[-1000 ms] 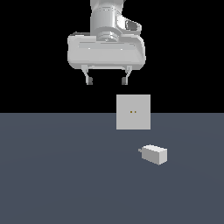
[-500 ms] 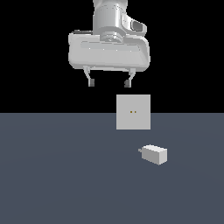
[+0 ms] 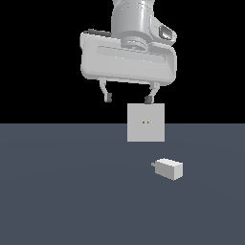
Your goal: Plug the charger into the wall socket.
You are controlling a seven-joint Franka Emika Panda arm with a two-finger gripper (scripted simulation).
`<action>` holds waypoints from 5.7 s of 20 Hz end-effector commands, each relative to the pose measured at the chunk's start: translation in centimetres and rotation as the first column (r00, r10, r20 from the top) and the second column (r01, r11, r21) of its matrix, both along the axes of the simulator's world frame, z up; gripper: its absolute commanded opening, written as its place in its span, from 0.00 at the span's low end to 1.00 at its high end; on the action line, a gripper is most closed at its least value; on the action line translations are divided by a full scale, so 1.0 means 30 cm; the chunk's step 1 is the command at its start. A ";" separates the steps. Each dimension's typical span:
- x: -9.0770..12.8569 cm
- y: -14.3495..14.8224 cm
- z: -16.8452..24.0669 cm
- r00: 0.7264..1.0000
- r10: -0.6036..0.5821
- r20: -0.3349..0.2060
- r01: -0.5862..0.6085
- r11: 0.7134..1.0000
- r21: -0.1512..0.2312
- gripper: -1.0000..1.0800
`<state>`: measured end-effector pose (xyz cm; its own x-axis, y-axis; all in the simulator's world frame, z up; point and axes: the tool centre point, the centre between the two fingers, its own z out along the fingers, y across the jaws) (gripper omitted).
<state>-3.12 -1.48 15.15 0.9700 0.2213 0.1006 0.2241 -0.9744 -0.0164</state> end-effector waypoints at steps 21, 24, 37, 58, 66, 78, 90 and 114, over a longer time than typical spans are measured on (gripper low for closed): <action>-0.094 -0.153 -0.174 0.958 0.237 0.161 -0.245 0.969 0.033 0.96; -0.099 -0.171 -0.196 0.948 0.263 0.181 -0.273 0.961 0.036 0.96; -0.109 -0.232 -0.276 0.902 0.353 0.248 -0.374 0.927 0.042 0.96; -0.114 -0.245 -0.400 0.891 0.373 0.260 -0.396 0.917 0.043 0.96; -0.112 -0.246 -0.466 0.890 0.374 0.260 -0.398 0.917 0.043 0.96; -0.113 -0.242 -0.465 0.889 0.376 0.260 -0.399 0.916 0.043 0.00; -0.107 -0.224 -0.414 0.926 0.272 0.263 -0.293 0.955 0.044 0.00; -0.057 -0.159 -0.199 0.948 -0.176 0.266 0.169 0.984 0.047 0.00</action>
<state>-4.90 -6.27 8.90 0.9283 0.0672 0.3656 0.0729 -0.9973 -0.0017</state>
